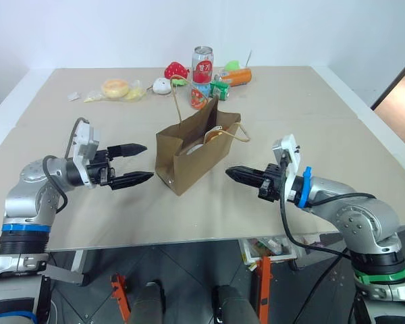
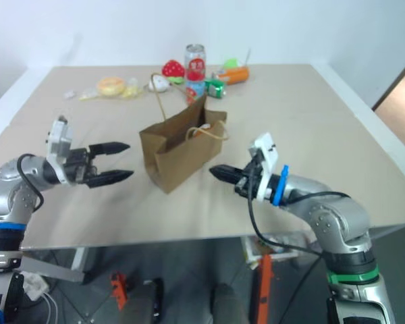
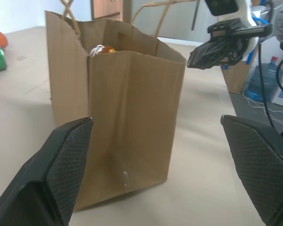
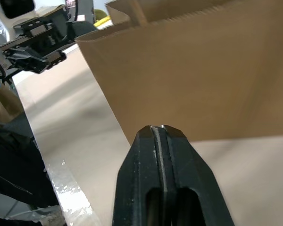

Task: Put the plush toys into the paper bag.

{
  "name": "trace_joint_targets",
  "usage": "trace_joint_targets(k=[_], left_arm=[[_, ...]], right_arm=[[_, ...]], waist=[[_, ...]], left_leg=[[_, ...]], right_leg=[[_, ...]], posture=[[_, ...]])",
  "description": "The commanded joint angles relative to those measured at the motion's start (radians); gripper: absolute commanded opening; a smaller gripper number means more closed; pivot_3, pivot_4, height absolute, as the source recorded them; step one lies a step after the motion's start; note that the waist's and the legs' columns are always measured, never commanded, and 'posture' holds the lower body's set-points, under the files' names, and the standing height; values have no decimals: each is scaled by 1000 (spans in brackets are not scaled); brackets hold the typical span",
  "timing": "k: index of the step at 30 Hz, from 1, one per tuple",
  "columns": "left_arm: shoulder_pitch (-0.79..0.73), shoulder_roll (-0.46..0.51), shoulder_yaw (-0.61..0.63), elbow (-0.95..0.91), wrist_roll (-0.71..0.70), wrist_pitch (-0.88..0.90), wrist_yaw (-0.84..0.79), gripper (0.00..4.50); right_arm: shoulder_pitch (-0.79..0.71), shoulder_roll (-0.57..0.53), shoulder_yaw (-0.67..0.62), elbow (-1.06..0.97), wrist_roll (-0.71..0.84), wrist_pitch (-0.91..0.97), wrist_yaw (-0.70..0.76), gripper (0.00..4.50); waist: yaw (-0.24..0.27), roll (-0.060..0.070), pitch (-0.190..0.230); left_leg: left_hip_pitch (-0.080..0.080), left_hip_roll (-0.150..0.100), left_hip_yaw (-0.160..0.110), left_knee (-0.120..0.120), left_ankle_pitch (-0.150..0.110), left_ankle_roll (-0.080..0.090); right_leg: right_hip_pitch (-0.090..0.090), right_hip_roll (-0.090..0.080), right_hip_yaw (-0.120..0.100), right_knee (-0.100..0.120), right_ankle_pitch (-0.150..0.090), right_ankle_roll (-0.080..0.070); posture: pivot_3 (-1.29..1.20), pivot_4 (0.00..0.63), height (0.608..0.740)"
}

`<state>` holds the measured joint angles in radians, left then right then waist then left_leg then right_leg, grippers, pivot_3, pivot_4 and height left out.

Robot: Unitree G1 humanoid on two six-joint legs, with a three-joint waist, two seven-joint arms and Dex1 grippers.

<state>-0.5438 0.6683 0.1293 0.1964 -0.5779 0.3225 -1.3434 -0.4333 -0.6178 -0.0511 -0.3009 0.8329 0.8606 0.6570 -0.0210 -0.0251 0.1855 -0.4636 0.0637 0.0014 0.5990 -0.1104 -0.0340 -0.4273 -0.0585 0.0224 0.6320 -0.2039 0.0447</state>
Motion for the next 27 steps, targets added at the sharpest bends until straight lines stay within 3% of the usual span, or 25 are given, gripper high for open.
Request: trace_joint_targets(k=[1,15,27], left_arm=[[-7,-3,24,-1,4,-22,25,4500],[-158,-122,-39,219,99,-137,63,4500],[-174,-163,-89,124,66,-68,7,4500]], right_arm=[[-73,42,48,16,-56,-49,16,31],[-212,200,151,127,-203,-113,-27,31],[-234,260,145,184,-278,-147,-66,31]], waist=[[0,0,0],[1,0,0],[0,0,0]], left_leg=[[0,0,0,0,0,0],[0,0,0,1,0,0],[0,0,-1,1,0,0]], right_leg=[[0,0,0,0,0,0],[1,1,0,0,1,1],[1,1,0,1,1,1]], posture=[[0,150,740],[0,150,740],[0,150,740]])
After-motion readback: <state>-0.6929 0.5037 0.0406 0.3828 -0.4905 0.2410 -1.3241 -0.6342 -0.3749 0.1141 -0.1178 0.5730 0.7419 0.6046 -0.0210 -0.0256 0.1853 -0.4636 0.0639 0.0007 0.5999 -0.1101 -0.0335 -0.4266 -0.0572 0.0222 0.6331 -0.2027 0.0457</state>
